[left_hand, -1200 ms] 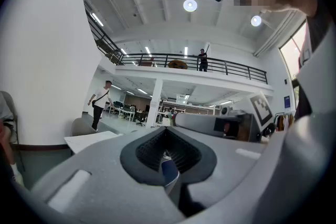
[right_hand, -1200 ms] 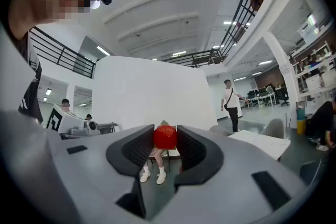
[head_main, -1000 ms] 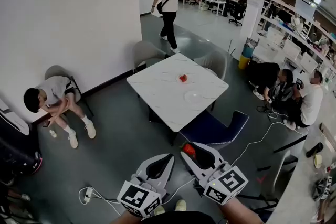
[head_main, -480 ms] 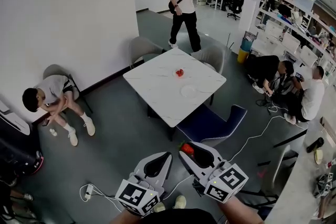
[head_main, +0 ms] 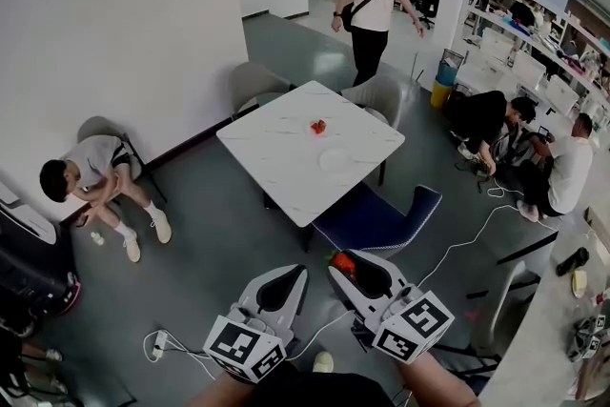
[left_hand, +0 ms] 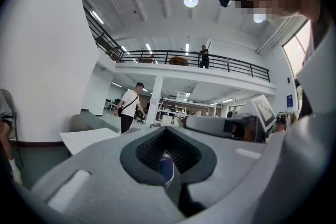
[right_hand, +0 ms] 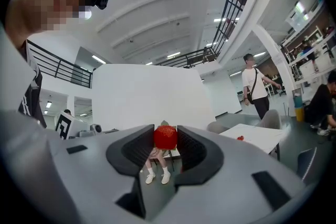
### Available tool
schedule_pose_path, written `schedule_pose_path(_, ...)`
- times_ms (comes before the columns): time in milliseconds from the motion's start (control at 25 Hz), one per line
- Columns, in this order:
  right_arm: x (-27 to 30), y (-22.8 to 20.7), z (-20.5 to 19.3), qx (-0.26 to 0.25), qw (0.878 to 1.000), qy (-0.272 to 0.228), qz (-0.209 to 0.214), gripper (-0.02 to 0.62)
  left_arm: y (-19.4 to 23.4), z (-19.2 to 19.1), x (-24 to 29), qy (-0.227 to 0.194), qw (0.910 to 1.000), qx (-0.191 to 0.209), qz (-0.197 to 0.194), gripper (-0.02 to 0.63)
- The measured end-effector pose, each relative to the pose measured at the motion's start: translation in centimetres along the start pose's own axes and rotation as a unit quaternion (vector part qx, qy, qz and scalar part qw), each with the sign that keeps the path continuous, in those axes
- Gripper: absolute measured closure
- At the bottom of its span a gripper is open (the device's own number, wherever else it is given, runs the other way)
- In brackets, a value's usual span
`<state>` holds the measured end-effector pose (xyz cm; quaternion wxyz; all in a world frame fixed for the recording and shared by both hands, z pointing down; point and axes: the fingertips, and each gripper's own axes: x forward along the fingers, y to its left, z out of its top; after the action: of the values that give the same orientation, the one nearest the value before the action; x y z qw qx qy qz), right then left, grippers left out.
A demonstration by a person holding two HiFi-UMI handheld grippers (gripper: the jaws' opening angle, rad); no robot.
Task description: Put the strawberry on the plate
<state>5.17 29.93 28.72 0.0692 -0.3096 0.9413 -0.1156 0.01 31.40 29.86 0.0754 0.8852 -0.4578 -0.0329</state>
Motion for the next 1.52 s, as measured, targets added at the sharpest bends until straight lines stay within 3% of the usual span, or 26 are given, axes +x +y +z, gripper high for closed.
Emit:
schedule_pose_path(600, 2.1, -5.1, 0.5, 0.0, 1.0, 0.0, -0.018, 0.457, 2.9, -0.3, 5.1, 0.0, 1.0, 0.001, -0.003, 0.597)
schedule_pose_path(1520, 23.6, -22.0, 0.5, 0.01, 0.994, 0.025, -0.11, 0.457, 23.8, 0.4, 23.8, 0.017, 0.9956, 0.018, -0.09, 0.597)
